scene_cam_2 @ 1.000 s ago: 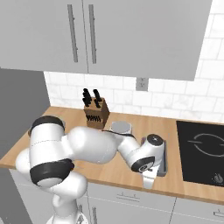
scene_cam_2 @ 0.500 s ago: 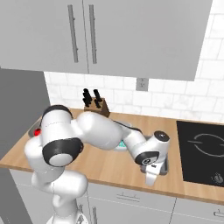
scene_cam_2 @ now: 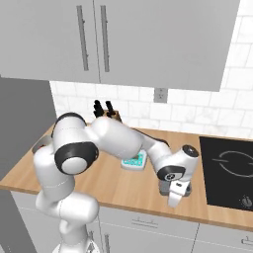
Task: Take the meat container that has the chicken drumstick and place it on the second highest rack of the freezer. Then take the vegetable container that has the lime and tomato and place it on the highest rack of the freezer.
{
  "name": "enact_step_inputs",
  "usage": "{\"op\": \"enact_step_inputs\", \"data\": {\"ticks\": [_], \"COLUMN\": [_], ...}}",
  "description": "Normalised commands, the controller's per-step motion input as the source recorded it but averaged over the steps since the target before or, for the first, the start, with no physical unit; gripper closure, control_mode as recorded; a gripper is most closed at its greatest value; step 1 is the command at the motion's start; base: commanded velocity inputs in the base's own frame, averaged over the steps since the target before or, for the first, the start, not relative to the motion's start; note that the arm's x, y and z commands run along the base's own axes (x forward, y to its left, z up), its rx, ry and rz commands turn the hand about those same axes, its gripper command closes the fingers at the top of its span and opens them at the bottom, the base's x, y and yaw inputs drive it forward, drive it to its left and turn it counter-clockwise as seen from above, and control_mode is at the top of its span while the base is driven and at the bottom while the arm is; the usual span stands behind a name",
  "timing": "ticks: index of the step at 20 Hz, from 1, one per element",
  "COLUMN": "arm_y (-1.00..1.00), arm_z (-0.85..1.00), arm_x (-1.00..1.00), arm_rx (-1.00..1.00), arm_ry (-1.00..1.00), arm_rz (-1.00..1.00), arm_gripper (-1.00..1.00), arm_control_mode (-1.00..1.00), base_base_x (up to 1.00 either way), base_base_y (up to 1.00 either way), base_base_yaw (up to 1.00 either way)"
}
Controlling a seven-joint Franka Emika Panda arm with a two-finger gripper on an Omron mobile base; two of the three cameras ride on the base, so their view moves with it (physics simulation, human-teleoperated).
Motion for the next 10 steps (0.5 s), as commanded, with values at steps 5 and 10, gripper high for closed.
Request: {"op": "enact_step_inputs", "data": {"ticks": [5, 10], "arm_y": [0.0, 0.0], "arm_z": [0.0, 0.0], "arm_x": [0.0, 0.0], "arm_rx": [0.0, 0.0], "arm_ry": [0.0, 0.0], "arm_rz": [0.0, 0.0], "arm_gripper": [1.0, 1.0], "arm_control_mode": [-1.0, -1.0], "base_base_x": [0.0, 0.0], "base_base_y": [0.0, 0.0], "base_base_yaw": [0.0, 0.0]}}
